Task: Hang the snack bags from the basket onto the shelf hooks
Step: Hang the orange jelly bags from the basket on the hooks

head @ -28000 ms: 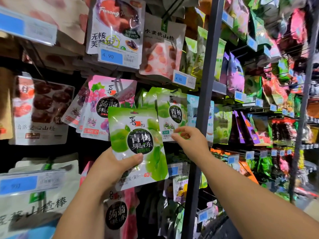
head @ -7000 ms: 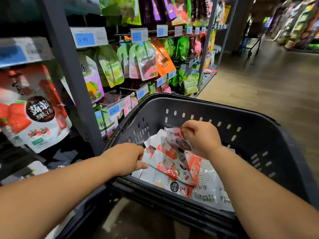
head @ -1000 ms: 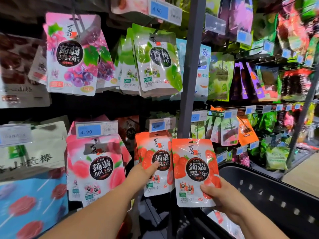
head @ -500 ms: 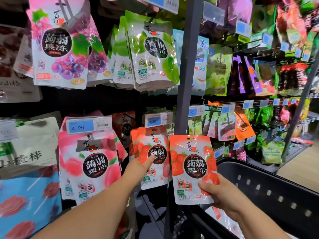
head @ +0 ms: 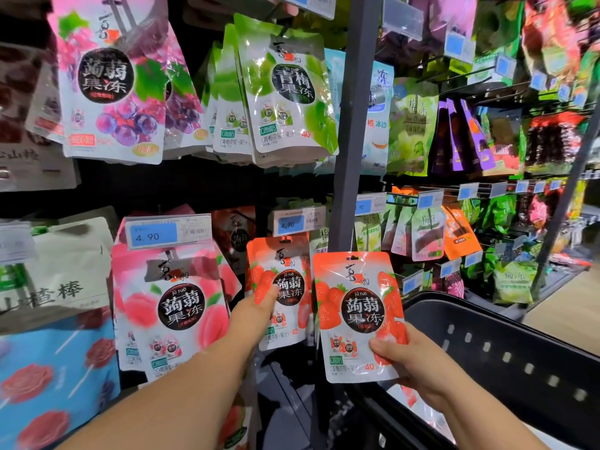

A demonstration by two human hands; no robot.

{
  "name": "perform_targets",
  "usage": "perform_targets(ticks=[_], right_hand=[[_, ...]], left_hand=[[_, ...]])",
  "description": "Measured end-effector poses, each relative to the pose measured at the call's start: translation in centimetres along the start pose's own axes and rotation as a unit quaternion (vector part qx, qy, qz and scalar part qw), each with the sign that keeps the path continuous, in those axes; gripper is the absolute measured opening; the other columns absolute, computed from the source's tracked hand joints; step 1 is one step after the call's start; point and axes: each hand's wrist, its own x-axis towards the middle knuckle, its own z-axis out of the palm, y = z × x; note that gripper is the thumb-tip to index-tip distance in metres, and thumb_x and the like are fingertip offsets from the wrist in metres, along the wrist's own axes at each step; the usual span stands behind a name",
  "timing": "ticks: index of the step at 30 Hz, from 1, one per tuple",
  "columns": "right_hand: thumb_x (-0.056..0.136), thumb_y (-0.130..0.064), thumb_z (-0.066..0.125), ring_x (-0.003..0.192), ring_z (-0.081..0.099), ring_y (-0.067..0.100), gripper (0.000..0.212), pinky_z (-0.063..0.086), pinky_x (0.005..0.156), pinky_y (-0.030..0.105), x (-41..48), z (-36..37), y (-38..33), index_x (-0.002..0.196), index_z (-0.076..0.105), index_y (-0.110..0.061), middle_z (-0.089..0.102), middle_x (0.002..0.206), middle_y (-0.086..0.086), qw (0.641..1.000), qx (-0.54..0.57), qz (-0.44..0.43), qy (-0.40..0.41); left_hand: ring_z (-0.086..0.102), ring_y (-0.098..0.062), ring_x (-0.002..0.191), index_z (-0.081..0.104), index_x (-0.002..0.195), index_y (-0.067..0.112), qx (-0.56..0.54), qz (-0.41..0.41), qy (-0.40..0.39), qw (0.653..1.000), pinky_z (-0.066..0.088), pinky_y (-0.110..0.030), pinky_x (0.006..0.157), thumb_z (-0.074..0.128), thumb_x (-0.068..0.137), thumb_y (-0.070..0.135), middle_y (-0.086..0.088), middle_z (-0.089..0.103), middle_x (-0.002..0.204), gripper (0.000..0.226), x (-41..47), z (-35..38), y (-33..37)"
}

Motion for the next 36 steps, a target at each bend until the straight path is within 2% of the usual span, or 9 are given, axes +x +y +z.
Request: perform_targets(ticks=[8, 11, 13, 17, 20, 23, 29, 32, 36], right_hand=[[0.089, -0.007, 0.068, 0.087, 0.073, 0.028, 0.035, 0.055, 0.056, 0.027, -0.1, 0.9, -0.3, 0.123, 0.06, -0.012, 0.074, 0.107, 0.012, 0.999, 0.029, -0.016, -0.018], [0.091, -0.003, 0.065, 0.068, 0.072, 0.017, 0.029, 0.051, 0.048, 0.022, -0.6, 1.7, -0.6, 0.118, 0.06, -0.01, 0.076, 0.088, 0.005, 0.999, 0.04, -0.027, -0.02], [0.092, -0.001, 0.063, 0.059, 0.069, 0.011, 0.025, 0.048, 0.045, 0.02, -0.6, 2.3, -0.6, 0.115, 0.06, -0.011, 0.074, 0.076, -0.001, 0.998, 0.043, -0.031, -0.021], [0.094, 0.001, 0.059, 0.057, 0.067, 0.003, 0.02, 0.046, 0.047, 0.014, -0.4, 3.2, -0.5, 0.111, 0.059, -0.01, 0.073, 0.071, -0.005, 0.997, 0.057, -0.044, -0.019], [0.095, -0.001, 0.057, 0.056, 0.063, 0.0, 0.014, 0.046, 0.05, 0.013, -0.4, 3.8, -0.4, 0.104, 0.059, -0.011, 0.071, 0.071, -0.006, 0.998, 0.05, -0.045, -0.017], [0.096, -0.001, 0.056, 0.079, 0.071, 0.014, 0.018, 0.054, 0.065, 0.023, -0.6, 4.3, -0.5, 0.11, 0.062, -0.01, 0.074, 0.092, 0.006, 0.997, 0.056, -0.049, -0.014], [0.099, -0.009, 0.054, 0.095, 0.072, 0.018, 0.023, 0.055, 0.074, 0.028, -1.2, 4.3, -1.1, 0.12, 0.061, -0.015, 0.076, 0.103, 0.003, 0.996, 0.059, -0.054, -0.024], [0.1, -0.012, 0.053, 0.098, 0.072, 0.026, 0.022, 0.058, 0.074, 0.034, -1.3, 4.3, -1.4, 0.121, 0.061, -0.012, 0.075, 0.105, 0.01, 0.995, 0.081, -0.051, -0.032], [0.101, -0.013, 0.051, 0.103, 0.071, 0.023, 0.019, 0.056, 0.092, 0.044, -1.0, 4.5, -1.1, 0.115, 0.064, -0.015, 0.076, 0.106, 0.006, 0.996, 0.056, -0.062, -0.02]], left_hand=[[0.051, -0.032, 0.126, 0.052, 0.136, 0.003, 0.091, -0.023, 0.009, 0.996, 0.039, -0.035, 0.099, 0.029, 0.101, 0.056, -0.015, 0.056, 0.137, 0.067, -1.0, -0.9, -0.2], [0.055, -0.029, 0.108, 0.053, 0.116, 0.008, 0.064, -0.011, 0.035, 0.997, 0.042, -0.034, 0.088, 0.035, 0.105, 0.042, -0.013, 0.06, 0.116, 0.04, -1.7, -0.6, -0.2], [0.055, -0.029, 0.091, 0.046, 0.096, 0.013, 0.026, 0.012, 0.074, 0.997, 0.049, -0.046, 0.086, 0.047, 0.101, 0.031, -0.023, 0.061, 0.108, 0.019, -2.0, -0.1, -0.6], [0.044, -0.022, 0.101, 0.04, 0.099, 0.014, 0.07, 0.14, 0.152, 0.976, 0.038, -0.038, 0.095, 0.056, 0.096, 0.033, -0.005, 0.047, 0.104, 0.025, -4.8, 1.0, 0.2], [0.054, -0.015, 0.086, 0.044, 0.104, 0.016, -0.019, 0.126, -0.016, 0.992, 0.044, -0.024, 0.075, 0.063, 0.088, 0.05, 0.001, 0.054, 0.094, 0.042, -7.6, 2.0, 1.1], [0.06, -0.011, 0.106, 0.043, 0.121, 0.031, -0.052, 0.045, -0.158, 0.985, 0.051, -0.033, 0.094, 0.078, 0.07, 0.06, 0.009, 0.061, 0.115, 0.067, -8.4, 2.9, 0.4], [0.071, -0.028, 0.102, 0.055, 0.122, 0.019, -0.254, -0.018, -0.199, 0.946, 0.052, -0.047, 0.098, 0.086, 0.069, 0.006, -0.007, 0.074, 0.109, 0.062, -7.9, 3.1, 0.2], [0.07, -0.034, 0.103, 0.06, 0.123, 0.008, -0.279, -0.02, -0.228, 0.932, 0.052, -0.051, 0.097, 0.084, 0.066, 0.005, -0.015, 0.073, 0.11, 0.062, -7.9, 2.8, 0.6], [0.069, -0.037, 0.103, 0.064, 0.12, 0.003, -0.274, -0.01, -0.219, 0.936, 0.052, -0.05, 0.096, 0.074, 0.076, -0.003, -0.019, 0.072, 0.11, 0.045, -7.6, 2.7, 0.5]])
